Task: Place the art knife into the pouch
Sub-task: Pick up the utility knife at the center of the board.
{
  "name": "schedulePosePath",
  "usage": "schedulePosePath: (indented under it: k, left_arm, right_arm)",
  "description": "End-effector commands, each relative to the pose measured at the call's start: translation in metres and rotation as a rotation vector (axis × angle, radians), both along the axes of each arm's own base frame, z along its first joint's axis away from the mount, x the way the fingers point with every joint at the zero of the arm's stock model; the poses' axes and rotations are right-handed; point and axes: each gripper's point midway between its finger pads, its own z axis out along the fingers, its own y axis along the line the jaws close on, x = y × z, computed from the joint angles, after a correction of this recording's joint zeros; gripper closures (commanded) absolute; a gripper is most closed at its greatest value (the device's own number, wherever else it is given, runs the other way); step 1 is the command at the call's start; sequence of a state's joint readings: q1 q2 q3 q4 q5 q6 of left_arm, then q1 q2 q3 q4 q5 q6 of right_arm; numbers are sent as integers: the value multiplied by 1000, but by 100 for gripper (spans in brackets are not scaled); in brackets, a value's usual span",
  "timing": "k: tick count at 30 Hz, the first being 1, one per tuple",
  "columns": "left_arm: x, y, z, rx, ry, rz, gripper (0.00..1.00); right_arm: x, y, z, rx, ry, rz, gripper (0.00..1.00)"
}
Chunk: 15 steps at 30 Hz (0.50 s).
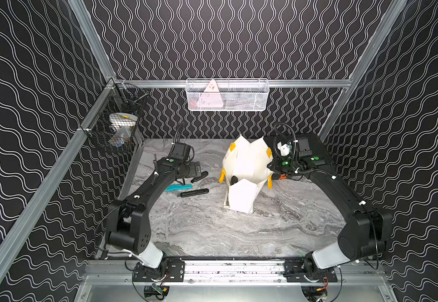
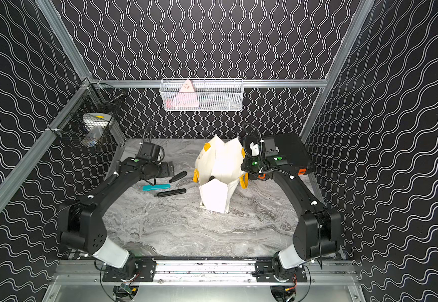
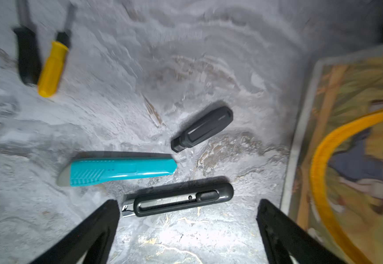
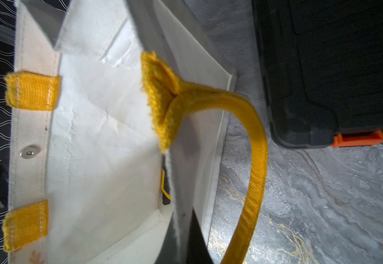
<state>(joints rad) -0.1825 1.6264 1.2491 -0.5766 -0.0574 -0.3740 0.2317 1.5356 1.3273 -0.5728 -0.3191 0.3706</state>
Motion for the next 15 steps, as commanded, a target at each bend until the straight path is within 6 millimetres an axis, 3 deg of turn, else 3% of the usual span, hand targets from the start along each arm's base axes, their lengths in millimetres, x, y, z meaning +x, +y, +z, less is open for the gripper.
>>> schedulePosePath:
  k: [1, 5, 15]
  left_arm:
    - [3, 4, -26, 18, 20, 21, 2]
    - [13, 0, -52, 2, 27, 20, 2]
    - [53, -20, -79, 18, 19, -48, 2]
  right_arm:
    - [5, 4, 3, 8, -28, 13, 100]
    - [5, 4, 3, 4, -31, 10, 100]
    - [5, 5, -1, 5, -20, 12, 100]
